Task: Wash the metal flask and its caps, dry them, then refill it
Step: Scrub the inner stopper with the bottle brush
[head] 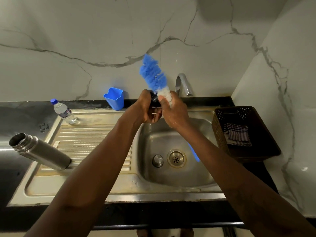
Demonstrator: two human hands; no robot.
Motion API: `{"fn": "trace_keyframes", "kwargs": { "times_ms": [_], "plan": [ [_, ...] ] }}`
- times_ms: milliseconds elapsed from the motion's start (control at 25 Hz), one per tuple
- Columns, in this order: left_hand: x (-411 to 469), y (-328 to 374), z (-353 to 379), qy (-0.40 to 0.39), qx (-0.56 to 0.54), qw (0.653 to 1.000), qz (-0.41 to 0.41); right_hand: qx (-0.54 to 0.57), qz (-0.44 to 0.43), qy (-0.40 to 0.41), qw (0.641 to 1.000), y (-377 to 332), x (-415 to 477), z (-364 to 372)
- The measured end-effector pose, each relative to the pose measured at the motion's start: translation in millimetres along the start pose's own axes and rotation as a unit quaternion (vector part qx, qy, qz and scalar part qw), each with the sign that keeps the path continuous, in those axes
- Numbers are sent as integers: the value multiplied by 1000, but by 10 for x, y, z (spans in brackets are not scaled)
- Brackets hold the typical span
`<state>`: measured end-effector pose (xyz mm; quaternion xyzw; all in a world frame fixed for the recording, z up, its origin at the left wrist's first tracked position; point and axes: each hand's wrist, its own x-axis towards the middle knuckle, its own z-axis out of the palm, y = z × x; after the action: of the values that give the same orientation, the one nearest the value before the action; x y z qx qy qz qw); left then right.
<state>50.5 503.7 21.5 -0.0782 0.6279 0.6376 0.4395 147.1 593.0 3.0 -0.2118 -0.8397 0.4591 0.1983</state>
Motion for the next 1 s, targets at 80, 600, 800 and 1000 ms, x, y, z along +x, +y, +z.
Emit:
{"fn": "trace_keyframes", "kwargs": {
  "times_ms": [80, 600, 800, 1000],
  "plan": [
    [63, -69, 74, 10, -53, 996, 70, 16, 43, 12, 999, 44, 28, 52],
    [240, -229, 175, 228, 24, 927, 296, -5, -5, -88, 996, -118, -67, -62],
    [247, -292, 118, 258, 117, 925, 252, -57, -10, -109, 992, -71, -208, -114],
    [129, -206, 229, 210, 97, 945, 230, -107, -16, -101, 989, -323, 21, -207]
  ]
}}
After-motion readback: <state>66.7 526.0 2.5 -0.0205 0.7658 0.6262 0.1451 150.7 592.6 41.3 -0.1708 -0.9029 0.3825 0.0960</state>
